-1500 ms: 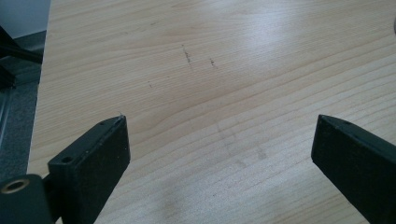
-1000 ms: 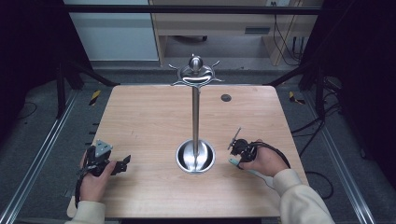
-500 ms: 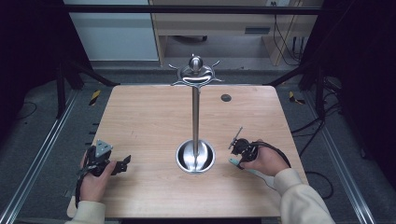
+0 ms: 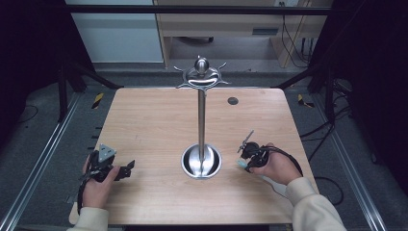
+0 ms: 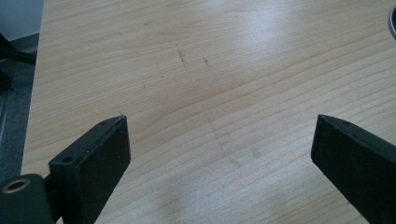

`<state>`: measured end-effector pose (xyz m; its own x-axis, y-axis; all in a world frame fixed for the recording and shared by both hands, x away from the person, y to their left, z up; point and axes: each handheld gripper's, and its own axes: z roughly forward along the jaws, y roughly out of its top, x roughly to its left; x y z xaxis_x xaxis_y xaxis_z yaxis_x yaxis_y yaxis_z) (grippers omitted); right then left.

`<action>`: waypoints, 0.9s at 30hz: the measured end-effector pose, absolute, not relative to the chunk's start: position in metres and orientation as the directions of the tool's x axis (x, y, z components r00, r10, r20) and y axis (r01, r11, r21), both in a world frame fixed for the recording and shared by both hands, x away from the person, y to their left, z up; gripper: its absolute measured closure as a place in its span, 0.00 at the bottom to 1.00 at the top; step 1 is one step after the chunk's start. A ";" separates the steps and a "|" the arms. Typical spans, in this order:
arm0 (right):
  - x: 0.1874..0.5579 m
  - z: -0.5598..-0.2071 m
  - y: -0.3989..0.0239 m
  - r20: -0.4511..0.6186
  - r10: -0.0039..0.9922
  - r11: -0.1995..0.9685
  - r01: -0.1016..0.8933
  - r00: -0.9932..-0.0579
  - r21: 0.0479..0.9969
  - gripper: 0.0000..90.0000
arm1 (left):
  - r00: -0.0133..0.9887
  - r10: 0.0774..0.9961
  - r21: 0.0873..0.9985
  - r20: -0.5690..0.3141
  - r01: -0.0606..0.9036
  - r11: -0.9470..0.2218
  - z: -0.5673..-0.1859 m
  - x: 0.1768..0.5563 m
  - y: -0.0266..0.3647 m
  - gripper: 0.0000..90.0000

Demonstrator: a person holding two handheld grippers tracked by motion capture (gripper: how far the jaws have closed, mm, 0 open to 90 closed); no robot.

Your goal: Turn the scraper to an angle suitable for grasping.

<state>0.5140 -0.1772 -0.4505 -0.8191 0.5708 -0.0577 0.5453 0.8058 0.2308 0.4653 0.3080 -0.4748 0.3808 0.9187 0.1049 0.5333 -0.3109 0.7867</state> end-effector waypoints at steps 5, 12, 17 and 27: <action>0.509 -0.430 -0.182 -0.079 0.595 0.781 0.553 -0.800 0.291 0.83 | 0.383 0.917 0.785 0.108 0.533 -0.315 -0.475 0.465 0.308 0.05; 0.503 -0.395 -0.193 -0.113 0.617 0.748 0.536 -0.779 0.390 0.83 | 0.384 0.917 0.785 0.107 0.533 -0.315 -0.475 0.465 0.308 0.05; 0.501 -0.376 -0.198 -0.131 0.625 0.730 0.518 -0.769 0.445 0.83 | 0.386 0.916 0.785 0.108 0.533 -0.317 -0.475 0.465 0.307 0.05; 0.497 -0.341 -0.205 -0.140 0.653 0.660 0.468 -0.745 0.588 0.83 | 0.390 0.914 0.784 0.110 0.532 -0.320 -0.475 0.465 0.307 0.05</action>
<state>0.4969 -0.2050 -0.3412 -0.7445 0.6528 -0.1400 0.4680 0.6599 0.5878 0.4650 0.3065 -0.4746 0.3896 0.9145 0.1096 0.5317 -0.3204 0.7840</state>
